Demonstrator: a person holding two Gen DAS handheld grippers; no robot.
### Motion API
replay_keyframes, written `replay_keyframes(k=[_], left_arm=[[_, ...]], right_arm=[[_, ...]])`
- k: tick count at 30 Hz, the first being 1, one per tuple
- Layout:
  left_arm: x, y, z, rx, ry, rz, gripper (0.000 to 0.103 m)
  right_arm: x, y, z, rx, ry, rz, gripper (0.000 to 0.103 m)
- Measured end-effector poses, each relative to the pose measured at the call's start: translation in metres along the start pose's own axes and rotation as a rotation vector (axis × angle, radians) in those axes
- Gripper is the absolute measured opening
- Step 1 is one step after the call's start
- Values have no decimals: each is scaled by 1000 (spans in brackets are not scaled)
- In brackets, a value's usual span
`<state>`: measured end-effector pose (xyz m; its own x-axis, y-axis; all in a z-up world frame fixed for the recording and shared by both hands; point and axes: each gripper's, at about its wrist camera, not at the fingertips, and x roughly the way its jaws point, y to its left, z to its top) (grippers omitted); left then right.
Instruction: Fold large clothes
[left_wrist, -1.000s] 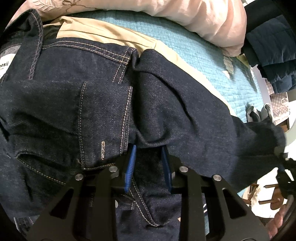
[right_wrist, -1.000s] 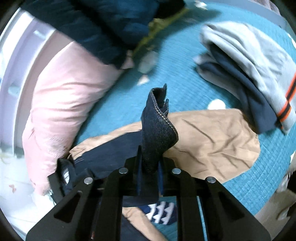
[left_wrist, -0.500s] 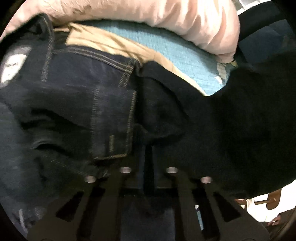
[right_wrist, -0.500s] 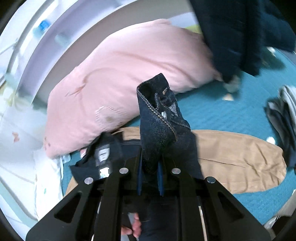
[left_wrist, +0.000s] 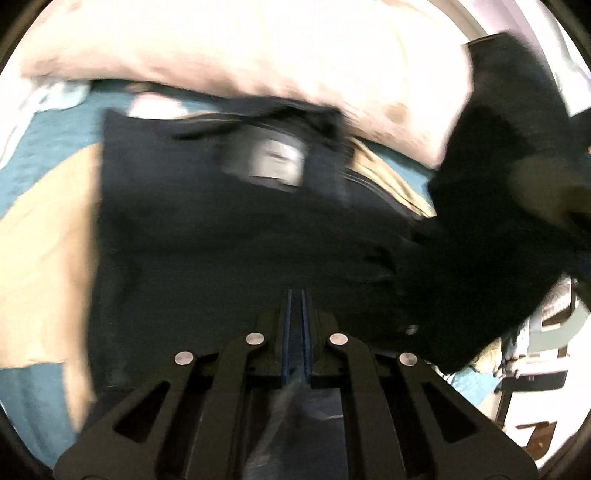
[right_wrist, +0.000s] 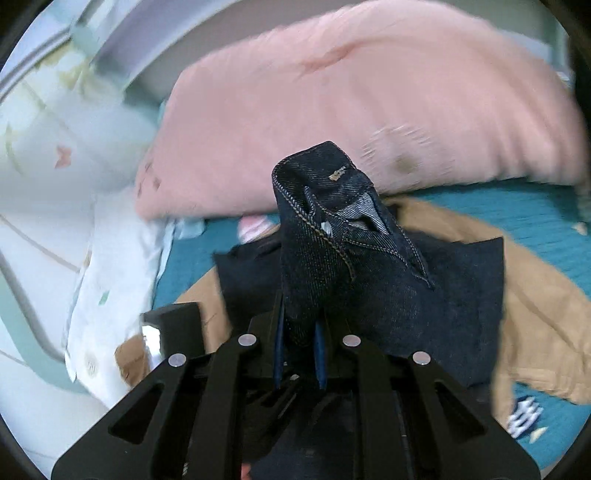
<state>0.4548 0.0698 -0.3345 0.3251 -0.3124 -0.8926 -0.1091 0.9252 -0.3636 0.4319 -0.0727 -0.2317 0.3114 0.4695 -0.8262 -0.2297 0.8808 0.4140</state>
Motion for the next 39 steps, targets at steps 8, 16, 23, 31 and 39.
replay_keyframes(k=[8, 16, 23, 31, 39], left_arm=[[-33, 98, -14, -148, -19, 91, 5], [-37, 131, -25, -206, -12, 105, 6], [-53, 112, -16, -163, -36, 99, 6], [-49, 62, 15, -60, -97, 38, 69], [22, 39, 33, -9, -14, -34, 67]], right_arm=[[118, 46, -30, -74, 199, -45, 13], [192, 43, -56, -80, 360, -33, 50], [141, 32, -45, -41, 304, 59, 64], [55, -31, -29, -44, 132, -161, 64], [61, -113, -39, 5, 177, -335, 29]])
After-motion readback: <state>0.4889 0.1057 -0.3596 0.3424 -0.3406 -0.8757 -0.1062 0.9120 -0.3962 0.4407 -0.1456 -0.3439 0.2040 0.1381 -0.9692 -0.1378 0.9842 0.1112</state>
